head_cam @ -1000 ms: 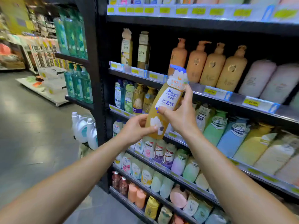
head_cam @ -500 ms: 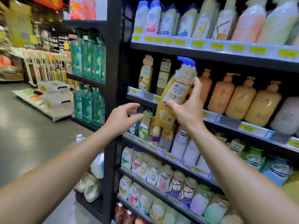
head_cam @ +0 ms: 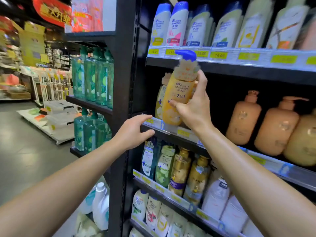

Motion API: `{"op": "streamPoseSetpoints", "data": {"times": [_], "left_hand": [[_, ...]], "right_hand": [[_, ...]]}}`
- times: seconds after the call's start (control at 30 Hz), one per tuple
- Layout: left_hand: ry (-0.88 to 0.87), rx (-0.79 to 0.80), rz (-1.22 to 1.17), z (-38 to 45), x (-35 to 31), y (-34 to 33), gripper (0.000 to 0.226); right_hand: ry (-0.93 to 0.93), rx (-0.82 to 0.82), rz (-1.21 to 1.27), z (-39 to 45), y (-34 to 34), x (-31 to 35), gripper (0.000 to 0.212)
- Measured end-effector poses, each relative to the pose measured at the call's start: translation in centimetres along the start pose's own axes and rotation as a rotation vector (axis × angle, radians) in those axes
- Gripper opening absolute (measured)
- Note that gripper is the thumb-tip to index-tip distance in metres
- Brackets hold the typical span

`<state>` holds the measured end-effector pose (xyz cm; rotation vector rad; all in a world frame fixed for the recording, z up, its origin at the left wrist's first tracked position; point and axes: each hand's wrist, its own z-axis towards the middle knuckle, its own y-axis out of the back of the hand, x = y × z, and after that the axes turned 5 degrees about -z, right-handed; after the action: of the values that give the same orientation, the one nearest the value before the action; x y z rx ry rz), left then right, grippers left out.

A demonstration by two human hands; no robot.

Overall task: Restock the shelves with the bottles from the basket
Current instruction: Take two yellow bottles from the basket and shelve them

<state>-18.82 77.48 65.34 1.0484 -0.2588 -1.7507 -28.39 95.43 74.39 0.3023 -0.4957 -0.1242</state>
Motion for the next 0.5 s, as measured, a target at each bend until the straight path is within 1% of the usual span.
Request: {"op": "streamPoseSetpoints", "data": {"times": [0.13,0.23,0.37,0.5], "left_hand": [[-0.02,0.001,0.028,2.2,2.3,-1.4,0.066],[-0.045,0.052,0.083,3.2,3.9,-2.2,0.073],[-0.175,0.113,0.199,3.4,5.7,-2.7,0.082],[-0.308,0.062,0.296,2.9,6.9,-2.8,0.085]], "right_hand": [[0.055,0.041,-0.049,1.3,-3.0,-1.1,0.103],[0.063,0.011,-0.071,1.8,-5.1,-1.9,0.102],[0.022,-0.058,-0.078,2.0,-7.6,-2.6,0.1],[-0.071,-0.102,-0.12,2.1,-9.8,-3.0,0.099]]}}
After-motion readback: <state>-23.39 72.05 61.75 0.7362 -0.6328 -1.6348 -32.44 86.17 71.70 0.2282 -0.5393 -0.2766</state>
